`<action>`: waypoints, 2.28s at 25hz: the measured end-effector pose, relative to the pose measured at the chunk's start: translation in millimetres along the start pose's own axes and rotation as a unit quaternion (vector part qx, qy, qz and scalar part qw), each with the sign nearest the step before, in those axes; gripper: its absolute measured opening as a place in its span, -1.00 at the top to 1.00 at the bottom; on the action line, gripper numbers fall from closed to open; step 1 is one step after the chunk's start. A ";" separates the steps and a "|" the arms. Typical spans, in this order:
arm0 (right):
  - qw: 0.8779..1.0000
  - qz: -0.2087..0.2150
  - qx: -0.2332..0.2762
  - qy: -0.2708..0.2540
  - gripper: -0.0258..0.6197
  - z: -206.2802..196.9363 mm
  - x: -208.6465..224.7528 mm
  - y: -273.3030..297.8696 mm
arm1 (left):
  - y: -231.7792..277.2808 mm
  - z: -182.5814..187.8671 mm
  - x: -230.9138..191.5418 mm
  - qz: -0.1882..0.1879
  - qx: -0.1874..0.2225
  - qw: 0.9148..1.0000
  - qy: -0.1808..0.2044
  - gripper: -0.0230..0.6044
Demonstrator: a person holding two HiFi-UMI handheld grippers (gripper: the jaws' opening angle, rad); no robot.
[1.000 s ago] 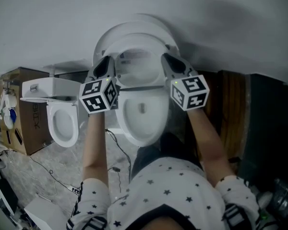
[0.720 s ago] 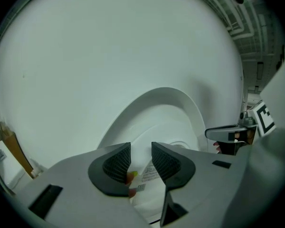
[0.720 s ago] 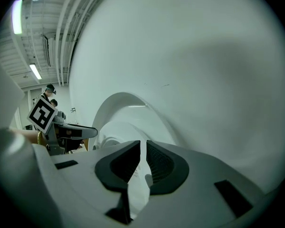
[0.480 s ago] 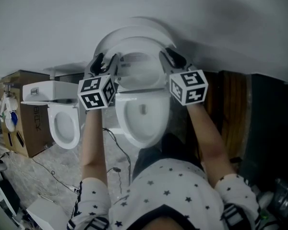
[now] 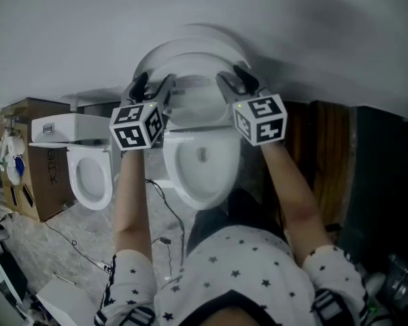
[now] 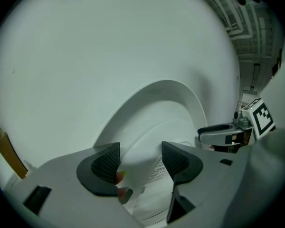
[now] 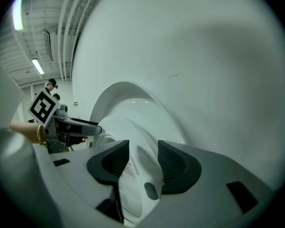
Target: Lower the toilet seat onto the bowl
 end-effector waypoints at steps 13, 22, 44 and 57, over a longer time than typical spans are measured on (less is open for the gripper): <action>1.000 -0.001 -0.002 0.013 0.37 -3.9 0.3 2.4 | 0.4 -3.4 1.1 -0.002 -0.007 1.000 -0.007 0.09; 1.000 -0.001 -0.003 0.021 0.37 -4.2 -1.4 -3.8 | -5.7 -3.9 4.6 0.000 -0.004 1.000 -0.012 0.09; 1.000 -0.008 -0.006 0.021 0.37 -6.0 -13.8 -23.3 | -27.3 -7.4 12.9 0.003 -0.004 1.000 -0.004 0.09; 1.000 -0.019 -0.004 0.020 0.37 -7.6 -25.3 -39.6 | -48.0 -10.1 17.5 -0.001 0.001 1.000 -0.008 0.09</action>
Point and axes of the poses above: the fingertips, and each gripper's own axes: y forward along the fingers, x to its right, z out of its top, the point moved 4 cm from there along -y, backward along the fingers, and after that the axes turned 14 degrees about x, right-handed, at the moved point
